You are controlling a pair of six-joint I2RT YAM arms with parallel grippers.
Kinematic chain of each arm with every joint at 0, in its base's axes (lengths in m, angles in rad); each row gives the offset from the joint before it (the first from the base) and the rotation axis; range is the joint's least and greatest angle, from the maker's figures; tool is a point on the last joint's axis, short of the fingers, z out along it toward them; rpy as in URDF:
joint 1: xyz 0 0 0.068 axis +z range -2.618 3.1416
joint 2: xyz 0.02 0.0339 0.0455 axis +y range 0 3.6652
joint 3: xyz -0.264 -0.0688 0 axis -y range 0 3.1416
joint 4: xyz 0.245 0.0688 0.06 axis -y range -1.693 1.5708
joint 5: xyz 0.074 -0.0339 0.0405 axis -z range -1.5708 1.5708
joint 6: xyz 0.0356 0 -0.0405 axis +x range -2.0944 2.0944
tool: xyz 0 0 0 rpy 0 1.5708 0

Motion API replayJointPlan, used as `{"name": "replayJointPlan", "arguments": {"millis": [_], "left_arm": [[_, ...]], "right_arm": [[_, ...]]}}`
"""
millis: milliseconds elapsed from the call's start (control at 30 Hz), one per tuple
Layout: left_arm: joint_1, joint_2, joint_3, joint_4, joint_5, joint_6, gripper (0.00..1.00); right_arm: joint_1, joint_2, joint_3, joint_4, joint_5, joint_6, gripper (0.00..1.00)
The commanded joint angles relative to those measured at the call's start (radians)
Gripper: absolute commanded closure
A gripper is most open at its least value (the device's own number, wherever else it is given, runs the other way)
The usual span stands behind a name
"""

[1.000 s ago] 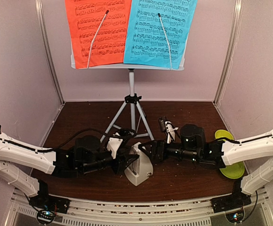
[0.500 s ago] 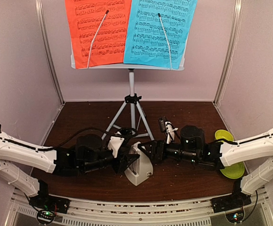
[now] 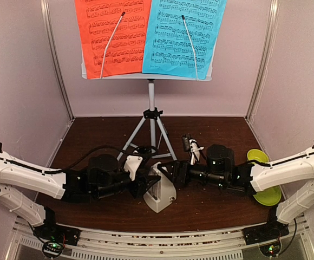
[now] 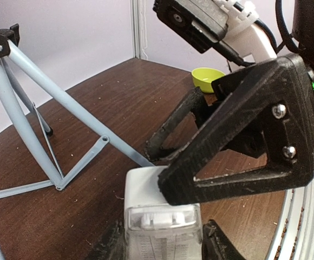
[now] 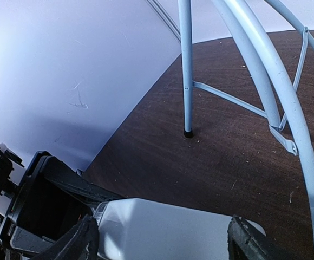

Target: Set up the instrument practice props

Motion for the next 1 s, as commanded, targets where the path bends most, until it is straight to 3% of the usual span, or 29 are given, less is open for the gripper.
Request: {"name": "replayJointPlan", "arguments": {"millis": [0, 467, 767, 967], "left_arm": [[-0.003, -0.033, -0.065, 0.06, 0.024, 0.029, 0.8], [-0.017, -0.073, -0.1, 0.073, 0.044, 0.091, 0.88], [-0.018, -0.134, -0.143, 0.125, 0.03, 0.064, 0.88], [0.021, -0.296, -0.117, -0.043, -0.105, 0.007, 0.88]], "right_arm": [[0.004, 0.081, -0.074, -0.141, 0.027, -0.017, 0.19], [-0.031, 0.116, -0.19, -0.082, 0.052, 0.015, 0.21], [-0.035, 0.104, -0.17, -0.095, 0.027, -0.003, 0.22], [-0.029, 0.082, -0.135, -0.116, 0.004, -0.024, 0.21]]}}
